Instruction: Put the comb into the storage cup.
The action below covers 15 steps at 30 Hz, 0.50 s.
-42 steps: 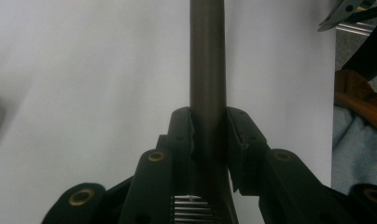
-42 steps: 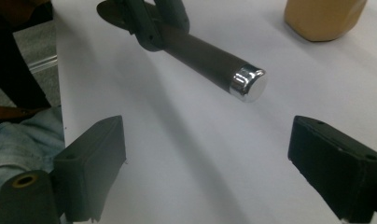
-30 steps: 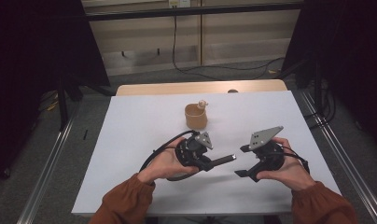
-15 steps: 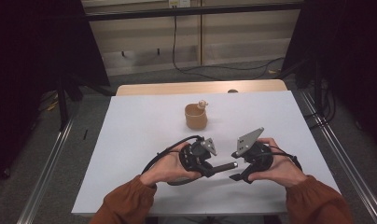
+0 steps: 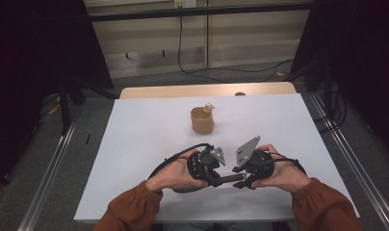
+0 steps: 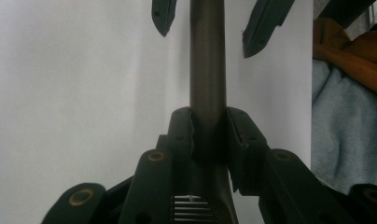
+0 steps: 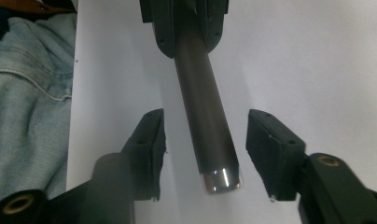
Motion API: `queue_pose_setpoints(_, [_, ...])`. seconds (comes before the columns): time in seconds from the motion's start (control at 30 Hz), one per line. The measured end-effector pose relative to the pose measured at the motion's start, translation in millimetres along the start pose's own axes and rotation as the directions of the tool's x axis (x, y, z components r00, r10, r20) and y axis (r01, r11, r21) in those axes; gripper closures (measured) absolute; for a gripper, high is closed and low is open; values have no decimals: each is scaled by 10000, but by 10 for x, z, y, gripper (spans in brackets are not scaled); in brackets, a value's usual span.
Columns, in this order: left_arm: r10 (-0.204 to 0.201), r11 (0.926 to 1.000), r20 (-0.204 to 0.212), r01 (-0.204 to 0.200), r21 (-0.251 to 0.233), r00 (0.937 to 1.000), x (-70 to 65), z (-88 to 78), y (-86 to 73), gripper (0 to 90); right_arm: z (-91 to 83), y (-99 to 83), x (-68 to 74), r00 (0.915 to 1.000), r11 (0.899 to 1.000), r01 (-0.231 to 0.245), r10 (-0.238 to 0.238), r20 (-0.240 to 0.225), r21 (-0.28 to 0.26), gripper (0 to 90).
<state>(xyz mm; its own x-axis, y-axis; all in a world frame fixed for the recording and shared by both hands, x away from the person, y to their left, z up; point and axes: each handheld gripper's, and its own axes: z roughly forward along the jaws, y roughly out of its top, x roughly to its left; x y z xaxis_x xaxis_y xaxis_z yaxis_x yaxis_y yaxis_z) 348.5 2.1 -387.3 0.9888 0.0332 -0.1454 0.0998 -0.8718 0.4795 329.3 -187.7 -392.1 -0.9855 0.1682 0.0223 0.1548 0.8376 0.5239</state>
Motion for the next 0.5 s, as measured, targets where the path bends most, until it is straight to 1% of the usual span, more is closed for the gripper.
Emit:
queue_pose_setpoints(0.03, [37, 10000, 4, -37, -7, 10000, 2, -4, 2, 727, 11, 13, -2, 9999, 9999, 124, -124, -96, 30, 533])
queue_pose_setpoints(0.07, [43, 10000, 29, -43, -24, 10000, 2, -9, 2, 728, 13, 20, 0, 9998, 9999, 129, -129, -119, 46, 540])
queue_pose_setpoints(0.13, [85, 10000, 42, -85, -49, 10000, 2, -15, 1, 728, 19, 33, 1, 9996, 9998, 163, -159, -243, 151, 583])
queue_pose_setpoints(0.17, [2, 10000, 41, -2, -93, 10000, -4, -14, -1, 727, 30, 37, -3, 9994, 9995, 258, -254, -218, 207, 589])
queue_pose_setpoints(0.2, [-9, 10000, 47, 10, -89, 10000, -2, -15, -1, 727, 38, 41, -1, 9994, 9993, 265, -259, -238, 266, 612])
queue_pose_setpoints(0.27, [135, 9999, 141, -135, -2, 9998, 1, -10, 0, 727, 44, 45, -1, 9991, 9992, 312, -305, -282, 266, 646])
queue_pose_setpoints(0.37, [98, 10000, 137, -98, -20, 9999, -11, 8, -1, 727, 59, 42, -8, 9988, 9987, 377, -366, -318, 345, 689])
queue_pose_setpoints(0.43, [96, 10000, 209, -96, 0, 9997, -7, 13, -2, 727, 66, 40, -11, 9983, 9981, 499, -486, -335, 371, 698])
queue_pose_setpoints(0.5, [145, 9999, 193, -146, 21, 9997, -11, 11, -3, 727, 71, 44, -9, 9977, 9976, 530, -511, -437, 435, 706])
